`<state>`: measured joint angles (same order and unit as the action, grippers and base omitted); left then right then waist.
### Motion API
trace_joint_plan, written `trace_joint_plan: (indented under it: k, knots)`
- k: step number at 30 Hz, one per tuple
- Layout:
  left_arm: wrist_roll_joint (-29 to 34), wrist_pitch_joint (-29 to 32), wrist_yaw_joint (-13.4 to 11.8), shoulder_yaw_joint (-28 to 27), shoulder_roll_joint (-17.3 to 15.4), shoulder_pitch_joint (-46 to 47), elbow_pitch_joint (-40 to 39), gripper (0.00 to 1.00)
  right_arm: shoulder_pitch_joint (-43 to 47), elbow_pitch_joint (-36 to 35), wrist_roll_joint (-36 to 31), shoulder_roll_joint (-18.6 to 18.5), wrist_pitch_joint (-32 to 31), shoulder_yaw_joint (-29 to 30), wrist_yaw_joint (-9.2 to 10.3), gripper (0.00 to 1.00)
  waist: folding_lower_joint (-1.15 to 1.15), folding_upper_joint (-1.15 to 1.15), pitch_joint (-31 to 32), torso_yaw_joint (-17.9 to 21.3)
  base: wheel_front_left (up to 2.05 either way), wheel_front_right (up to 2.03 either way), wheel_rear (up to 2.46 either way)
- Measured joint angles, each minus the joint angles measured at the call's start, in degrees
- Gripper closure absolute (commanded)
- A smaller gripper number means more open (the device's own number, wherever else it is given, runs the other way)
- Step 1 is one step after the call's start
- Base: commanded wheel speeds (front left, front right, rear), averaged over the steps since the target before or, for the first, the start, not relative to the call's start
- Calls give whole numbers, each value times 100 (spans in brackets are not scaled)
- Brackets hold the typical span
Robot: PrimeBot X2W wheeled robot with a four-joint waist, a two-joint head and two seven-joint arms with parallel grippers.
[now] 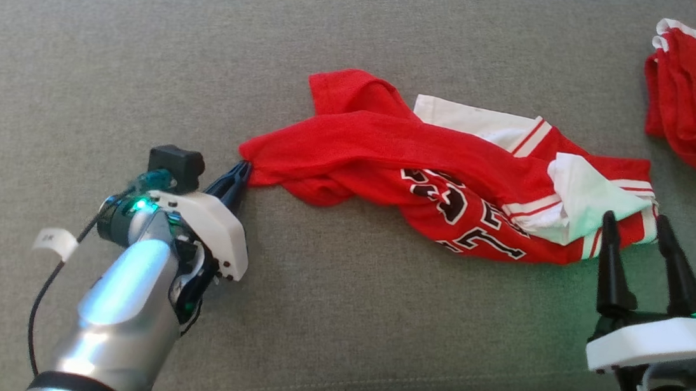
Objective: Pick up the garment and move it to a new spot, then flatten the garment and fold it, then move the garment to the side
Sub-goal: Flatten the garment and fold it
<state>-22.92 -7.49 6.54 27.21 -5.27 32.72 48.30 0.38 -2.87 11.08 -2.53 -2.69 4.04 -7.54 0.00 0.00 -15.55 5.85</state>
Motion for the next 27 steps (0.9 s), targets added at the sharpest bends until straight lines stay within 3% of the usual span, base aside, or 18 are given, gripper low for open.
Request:
trace_joint_plan:
  k: [7, 11, 21, 26, 27]
  knots:
    - [66, -339, -70, 58, 40, -61, -14, 100, -157, 141, -67, 0, -65, 298, 1, 0, 0, 0, 57, -133, 0, 0, 0]
    - [68, -461, -107, 63, 34, -71, -169, 100, -379, 584, -230, 0, -199, 468, 1, 0, 0, 0, 12, -212, 0, 0, 0]
    - [67, -547, -148, 130, 27, -52, -269, 100, -1525, 1773, -575, -410, -834, 36, 1, 0, 0, 0, -166, -407, 0, 0, 0]
    - [66, -572, -149, 163, 32, -49, -321, 100, -1645, 2159, -765, -474, -1352, 13, 0, 0, 0, 0, -194, -482, 0, 0, 0]
    - [66, -572, -149, 163, 32, -49, -321, 100, -1645, 2159, -765, -474, -1352, 13, 0, 47, 0, 0, -194, -482, 0, 0, 0]
